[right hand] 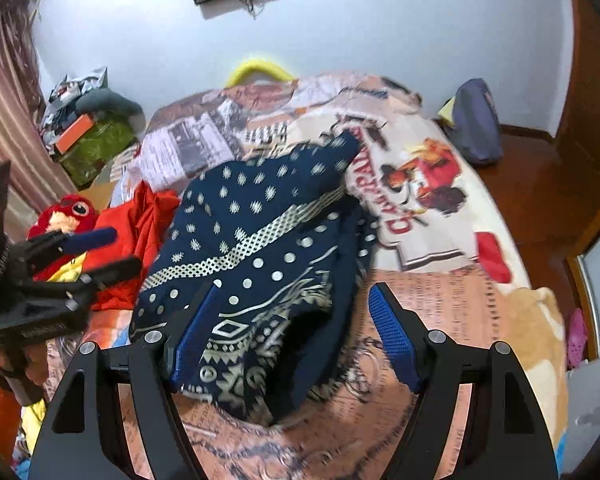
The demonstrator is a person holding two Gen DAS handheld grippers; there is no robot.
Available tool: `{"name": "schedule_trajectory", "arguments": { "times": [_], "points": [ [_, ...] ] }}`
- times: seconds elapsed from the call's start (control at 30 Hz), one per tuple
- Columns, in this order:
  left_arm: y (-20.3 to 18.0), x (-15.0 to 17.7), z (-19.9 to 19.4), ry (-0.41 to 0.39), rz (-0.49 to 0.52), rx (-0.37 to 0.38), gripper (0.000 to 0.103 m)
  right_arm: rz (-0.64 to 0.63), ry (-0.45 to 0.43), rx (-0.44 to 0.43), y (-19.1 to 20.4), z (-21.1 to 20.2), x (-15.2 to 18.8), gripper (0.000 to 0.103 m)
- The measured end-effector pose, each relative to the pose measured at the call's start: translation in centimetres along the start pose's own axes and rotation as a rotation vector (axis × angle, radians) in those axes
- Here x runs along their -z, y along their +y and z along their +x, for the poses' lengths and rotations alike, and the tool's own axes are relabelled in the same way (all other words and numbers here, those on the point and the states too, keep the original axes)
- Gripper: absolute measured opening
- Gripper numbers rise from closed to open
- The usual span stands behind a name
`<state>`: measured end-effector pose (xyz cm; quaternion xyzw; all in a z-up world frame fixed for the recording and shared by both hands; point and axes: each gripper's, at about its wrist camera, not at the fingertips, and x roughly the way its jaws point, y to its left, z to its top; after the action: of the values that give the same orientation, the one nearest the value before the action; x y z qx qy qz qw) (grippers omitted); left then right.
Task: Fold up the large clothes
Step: 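Lay the folded hoodie down and open the left gripper, then grasp the folded hoodie bundle with both grippers and lift it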
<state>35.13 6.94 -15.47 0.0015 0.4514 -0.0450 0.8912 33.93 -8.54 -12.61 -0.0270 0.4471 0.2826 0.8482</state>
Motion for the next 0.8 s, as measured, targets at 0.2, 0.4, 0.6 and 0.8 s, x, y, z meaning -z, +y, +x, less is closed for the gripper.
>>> {"name": "schedule_trajectory", "arguments": {
  "times": [0.2, 0.4, 0.6, 0.8],
  "points": [
    [1.1, 2.9, 1.1, 0.020, -0.009, 0.014, 0.073, 0.023, 0.133, 0.027, -1.6, 5.0, 2.5, 0.073],
    [1.4, 4.9, -0.4, -0.006, -0.020, 0.000, 0.081, 0.071, 0.184, 0.017, -4.3, 5.2, 5.4, 0.074],
    [1.8, 4.7, -2.0, -0.041, -0.011, -0.056, 0.082, 0.049, 0.148, 0.012, -4.2, 2.9, 4.8, 0.074],
    [3.9, 1.7, -2.6, -0.068, -0.079, -0.005, 0.082, 0.109, 0.056, -0.088, -4.2, 1.5, 1.7, 0.074]
  ]
}}
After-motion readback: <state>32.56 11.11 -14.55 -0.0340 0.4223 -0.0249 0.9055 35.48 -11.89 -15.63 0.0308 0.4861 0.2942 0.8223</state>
